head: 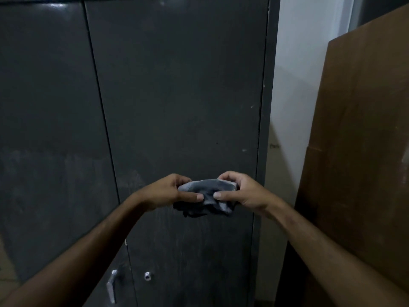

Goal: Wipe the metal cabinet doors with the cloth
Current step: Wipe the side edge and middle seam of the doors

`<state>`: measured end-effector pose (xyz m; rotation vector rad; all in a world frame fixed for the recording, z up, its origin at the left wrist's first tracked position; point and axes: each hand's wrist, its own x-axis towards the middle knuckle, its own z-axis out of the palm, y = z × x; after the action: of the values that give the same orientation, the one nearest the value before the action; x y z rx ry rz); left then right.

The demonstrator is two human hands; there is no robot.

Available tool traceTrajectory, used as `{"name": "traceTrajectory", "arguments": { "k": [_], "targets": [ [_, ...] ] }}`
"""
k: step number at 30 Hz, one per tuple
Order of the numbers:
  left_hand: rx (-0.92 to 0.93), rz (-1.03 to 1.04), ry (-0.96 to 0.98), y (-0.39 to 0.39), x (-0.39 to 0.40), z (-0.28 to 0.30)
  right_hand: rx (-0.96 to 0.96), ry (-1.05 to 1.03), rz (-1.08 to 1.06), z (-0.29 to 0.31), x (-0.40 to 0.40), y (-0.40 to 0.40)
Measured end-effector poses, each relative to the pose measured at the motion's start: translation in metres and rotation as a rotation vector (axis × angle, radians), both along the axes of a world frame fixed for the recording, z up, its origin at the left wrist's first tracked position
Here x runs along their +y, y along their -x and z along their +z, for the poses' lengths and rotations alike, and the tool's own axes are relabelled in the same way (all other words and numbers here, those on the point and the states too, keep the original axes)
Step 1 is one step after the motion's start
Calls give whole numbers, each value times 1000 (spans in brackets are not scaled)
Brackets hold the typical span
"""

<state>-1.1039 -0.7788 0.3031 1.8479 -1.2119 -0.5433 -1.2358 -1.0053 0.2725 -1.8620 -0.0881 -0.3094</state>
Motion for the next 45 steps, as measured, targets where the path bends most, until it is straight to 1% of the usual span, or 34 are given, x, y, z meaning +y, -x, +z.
{"name": "traceTrajectory", "arguments": {
  "k": [2,3,5,7,9,10,12,14,15,16,18,20,22,25,27,29,31,33,34,35,37,38,39,40,42,43,44,45],
  "targets": [
    [218,-83,-22,-2,1,2,-11,43,17,9,-1,-6],
    [272,-93,-24,-3,-1,1,-4,59,35,14,0,-9],
    [224,-74,-26,0,-7,-2,15,72,66,25,2,-15],
    [191,-30,13,5,-13,-5,4,81,36,35,6,-17],
    [169,81,118,10,-15,-4,-82,127,-72,46,8,-19],
    [119,165,190,11,-16,-5,-165,160,-152,52,6,-20],
    [-39,392,407,11,-20,-10,-367,195,-337,64,-4,-24],
    [-299,607,650,2,-25,-13,-520,222,-519,76,-20,-26],
    [-456,678,717,-5,-29,-12,-576,253,-604,82,-28,-28],
    [-617,740,738,-15,-33,-7,-625,300,-689,87,-34,-29],
    [-917,877,699,-38,-43,11,-734,432,-848,96,-45,-35],
    [-1197,948,656,-55,-60,24,-836,598,-975,102,-51,-44],
    [-1372,892,589,-64,-86,15,-874,776,-1051,104,-54,-54],
    [-1471,824,449,-70,-115,-22,-875,1075,-1044,93,-61,-69],
    [-1539,740,466,-79,-118,-53,-883,1239,-966,84,-68,-76],
    [-1632,601,483,-95,-108,-83,-896,1309,-905,79,-74,-78],
    [-1706,468,463,-109,-86,-104,-910,1321,-899,79,-78,-79],
    [-1708,427,450,-119,-62,-105,-926,1318,-908,78,-78,-81],
    [-1664,468,469,-121,-56,-96,-935,1314,-912,78,-78,-82],
    [-1583,551,509,-122,-56,-80,-942,1308,-917,78,-79,-84],
    [-1355,766,617,-114,-77,-35,-957,1277,-916,78,-79,-86],
    [-1289,801,631,-101,-95,-17,-970,1250,-904,78,-80,-86],
    [-1302,756,626,-88,-112,-10,-984,1219,-883,78,-80,-86],
    [-1382,653,610,-77,-125,-17,-993,1191,-858,79,-81,-85],
    [-1600,337,504,-68,-129,-62,-1002,1153,-824,81,-82,-83],
    [-1681,234,410,-70,-118,-92,-1002,1147,-812,81,-82,-82],
    [-1719,200,341,-76,-100,-116,-1004,1146,-805,81,-82,-82],
    [-1720,215,309,-83,-81,-130,-1005,1148,-808,80,-81,-83]
  ]
}}
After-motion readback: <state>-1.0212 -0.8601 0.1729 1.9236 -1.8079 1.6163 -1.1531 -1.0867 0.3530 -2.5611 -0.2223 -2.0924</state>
